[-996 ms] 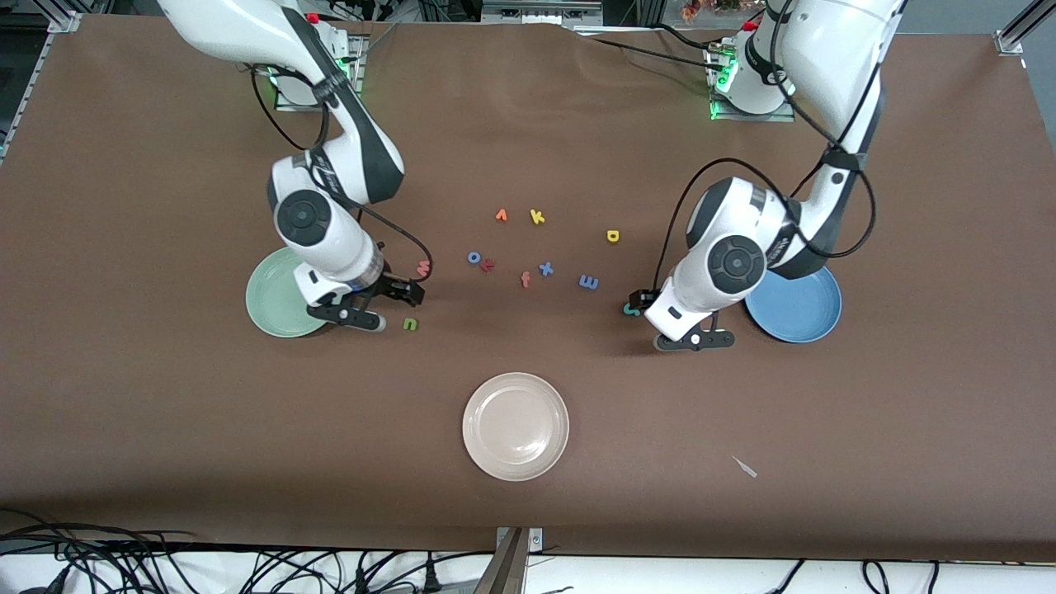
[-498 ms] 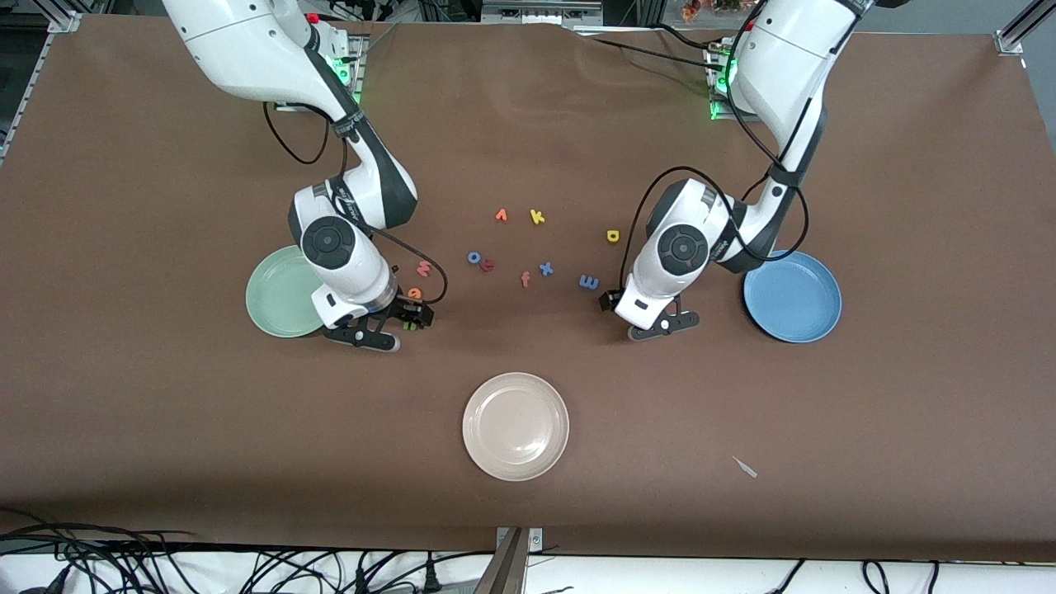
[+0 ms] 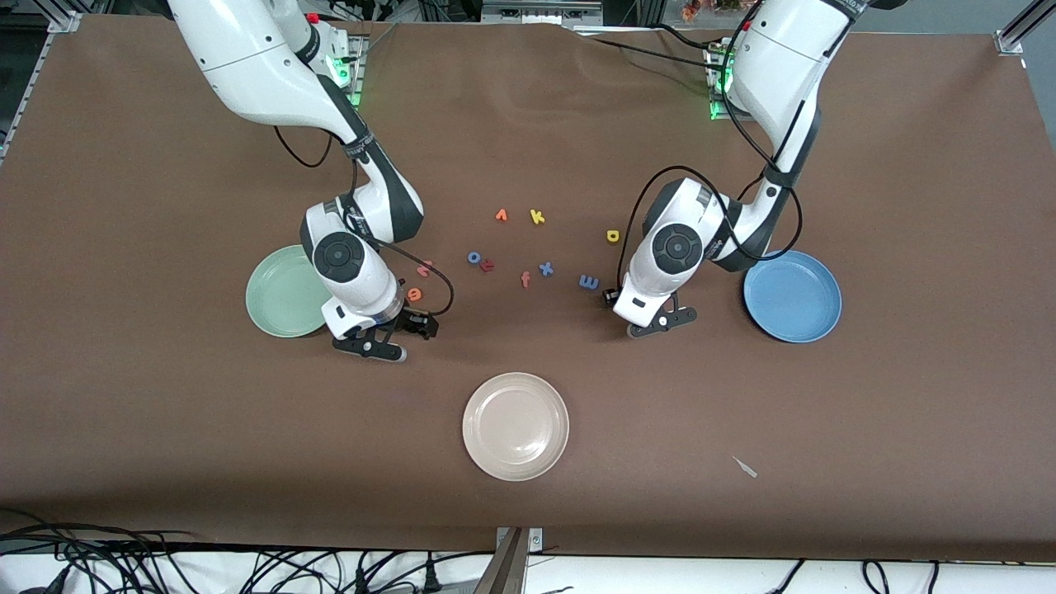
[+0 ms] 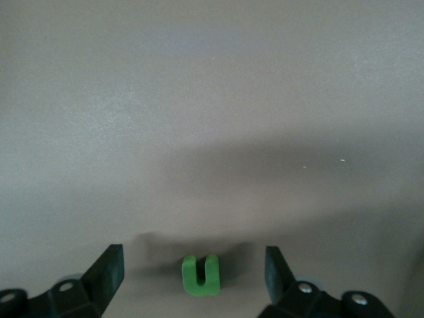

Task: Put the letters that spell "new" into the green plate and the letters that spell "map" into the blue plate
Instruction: 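Grasp the green u and teal b with the right and left grippers, then place the green u on the green plate with the right gripper, then place the teal b on the blue plate with the left gripper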

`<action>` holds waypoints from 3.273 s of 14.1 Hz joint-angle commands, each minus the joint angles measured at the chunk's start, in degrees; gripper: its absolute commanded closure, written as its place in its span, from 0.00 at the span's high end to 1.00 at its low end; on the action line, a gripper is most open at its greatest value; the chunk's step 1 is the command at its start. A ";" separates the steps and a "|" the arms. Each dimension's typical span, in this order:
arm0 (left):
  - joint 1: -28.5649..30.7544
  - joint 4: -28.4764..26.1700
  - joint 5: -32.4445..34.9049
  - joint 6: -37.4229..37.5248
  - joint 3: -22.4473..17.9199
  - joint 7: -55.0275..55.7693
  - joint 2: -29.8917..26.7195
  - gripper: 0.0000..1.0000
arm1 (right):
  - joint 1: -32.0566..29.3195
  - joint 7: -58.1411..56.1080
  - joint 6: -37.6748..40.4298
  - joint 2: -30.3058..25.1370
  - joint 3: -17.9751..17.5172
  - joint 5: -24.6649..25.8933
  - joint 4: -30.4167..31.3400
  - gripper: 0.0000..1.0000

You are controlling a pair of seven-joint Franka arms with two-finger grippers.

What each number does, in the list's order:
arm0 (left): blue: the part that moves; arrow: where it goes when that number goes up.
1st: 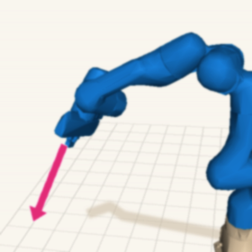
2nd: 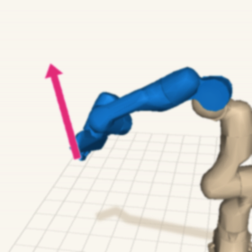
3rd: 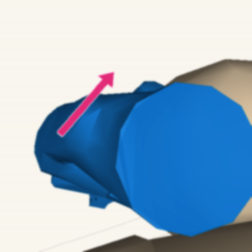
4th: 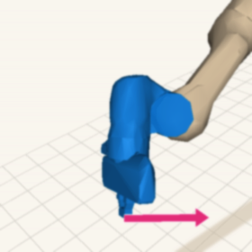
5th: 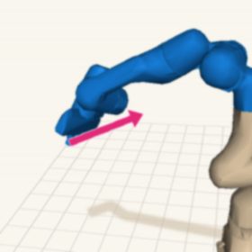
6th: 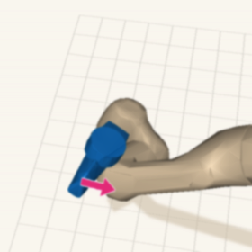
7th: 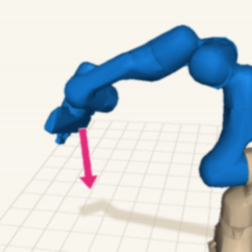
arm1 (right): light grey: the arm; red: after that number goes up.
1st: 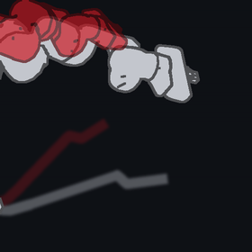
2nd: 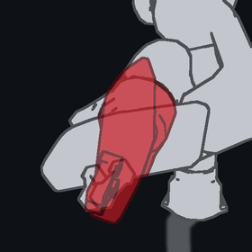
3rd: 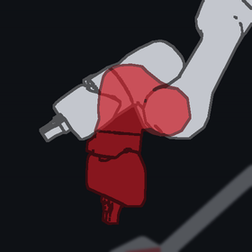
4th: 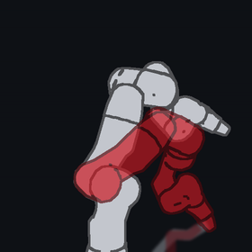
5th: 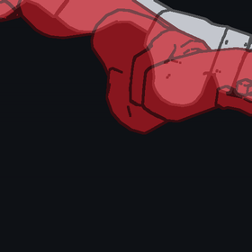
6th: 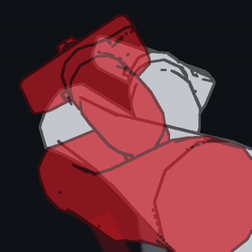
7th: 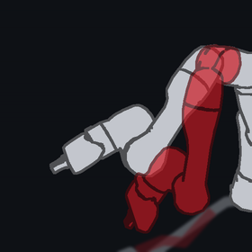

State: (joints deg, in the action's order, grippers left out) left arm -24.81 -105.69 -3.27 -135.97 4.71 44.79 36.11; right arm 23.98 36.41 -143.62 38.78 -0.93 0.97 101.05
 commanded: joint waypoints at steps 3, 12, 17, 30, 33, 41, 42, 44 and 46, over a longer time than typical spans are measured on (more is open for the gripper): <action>-1.12 0.13 0.11 -1.40 -0.85 1.53 0.80 0.59 | -0.16 1.12 0.19 0.59 -0.21 1.22 -0.94 0.71; -1.03 0.48 3.01 -1.40 -0.93 2.76 1.59 0.47 | 1.07 3.32 0.27 0.24 -0.30 1.05 1.25 0.42; -0.68 1.27 3.89 -1.40 -1.20 2.67 1.94 0.47 | 0.81 0.00 4.13 -1.69 0.23 1.31 0.82 0.21; -0.33 2.15 3.80 -1.31 -1.28 4.08 2.91 0.37 | 0.63 -30.59 12.86 -19.69 14.90 1.22 16.69 0.21; -0.33 2.15 3.89 -1.31 -1.28 4.08 2.91 0.29 | 0.63 -31.04 12.23 -24.71 15.26 1.05 23.21 0.27; -0.33 2.15 3.89 -1.31 -1.28 3.99 2.91 0.21 | 1.16 -20.54 10.29 -24.72 10.80 0.78 22.80 0.91; -0.33 2.15 3.89 -1.31 -1.28 3.99 2.91 0.20 | 1.24 -16.06 10.21 -24.20 8.78 0.78 21.66 0.91; -0.24 2.15 3.89 -1.05 -1.28 3.64 2.83 0.17 | 1.24 -9.63 10.29 -22.80 5.08 0.78 18.85 0.91; -0.24 2.24 3.97 -0.53 -1.28 3.55 2.48 0.15 | 1.24 -4.00 10.29 -21.21 3.31 0.78 16.56 0.92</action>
State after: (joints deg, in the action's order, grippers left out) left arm -25.25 -104.50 -1.74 -137.03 4.10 47.74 37.11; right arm 25.62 27.69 -133.63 15.67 3.67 1.54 120.52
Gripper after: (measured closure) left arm 0.731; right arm 0.088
